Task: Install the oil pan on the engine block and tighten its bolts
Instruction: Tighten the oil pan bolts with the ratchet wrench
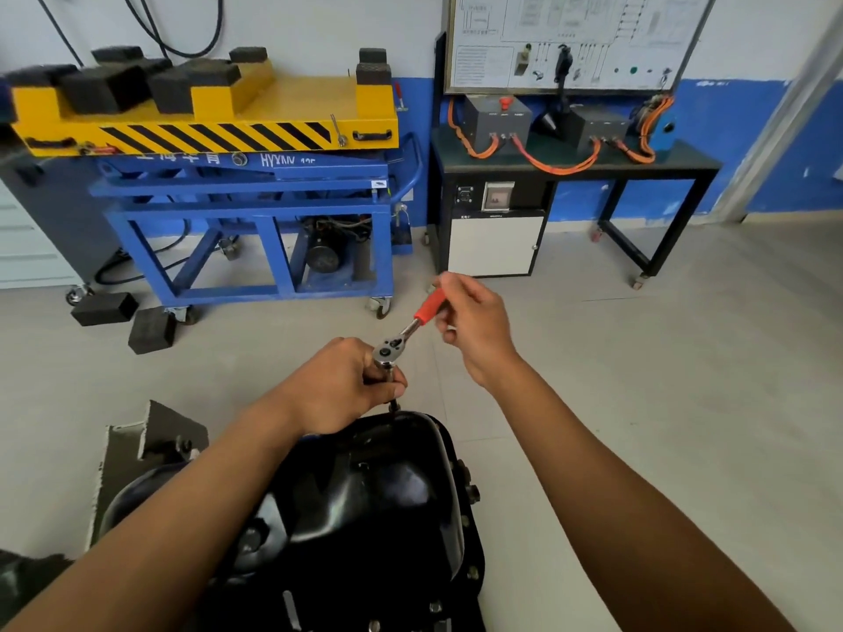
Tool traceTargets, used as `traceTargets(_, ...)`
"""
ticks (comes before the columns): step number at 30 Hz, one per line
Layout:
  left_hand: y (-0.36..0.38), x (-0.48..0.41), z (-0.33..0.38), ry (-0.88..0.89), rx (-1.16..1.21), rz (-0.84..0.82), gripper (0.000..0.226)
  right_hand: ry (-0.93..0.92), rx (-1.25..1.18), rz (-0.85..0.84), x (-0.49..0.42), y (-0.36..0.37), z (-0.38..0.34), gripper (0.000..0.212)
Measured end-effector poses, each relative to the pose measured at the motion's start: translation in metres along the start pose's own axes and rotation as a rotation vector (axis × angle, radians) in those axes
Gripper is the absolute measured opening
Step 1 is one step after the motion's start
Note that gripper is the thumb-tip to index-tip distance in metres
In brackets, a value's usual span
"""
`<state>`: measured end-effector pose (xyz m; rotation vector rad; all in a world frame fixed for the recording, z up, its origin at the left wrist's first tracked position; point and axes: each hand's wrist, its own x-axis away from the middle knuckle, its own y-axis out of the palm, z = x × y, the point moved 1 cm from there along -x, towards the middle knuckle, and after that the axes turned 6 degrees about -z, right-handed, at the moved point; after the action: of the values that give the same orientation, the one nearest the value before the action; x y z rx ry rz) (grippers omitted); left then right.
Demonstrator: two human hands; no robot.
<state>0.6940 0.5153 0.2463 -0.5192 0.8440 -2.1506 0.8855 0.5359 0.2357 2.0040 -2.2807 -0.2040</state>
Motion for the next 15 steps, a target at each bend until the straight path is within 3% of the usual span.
traceTargets(7, 0.007, -0.007, -0.002, -0.035, -0.013, 0.141, 0.022, -0.109, 0.021, 0.266, 0.097, -0.039, 0.008, 0.018)
traceTargets(13, 0.007, -0.006, 0.006, 0.017, 0.018, 0.193, 0.016, -0.055, 0.054, 0.144, 0.175, -0.013, 0.017, 0.028)
traceTargets(15, 0.007, -0.004, 0.007, 0.025, 0.028, 0.178, 0.03, -0.008, 0.093, 0.087, 0.188, -0.004, 0.017, 0.023)
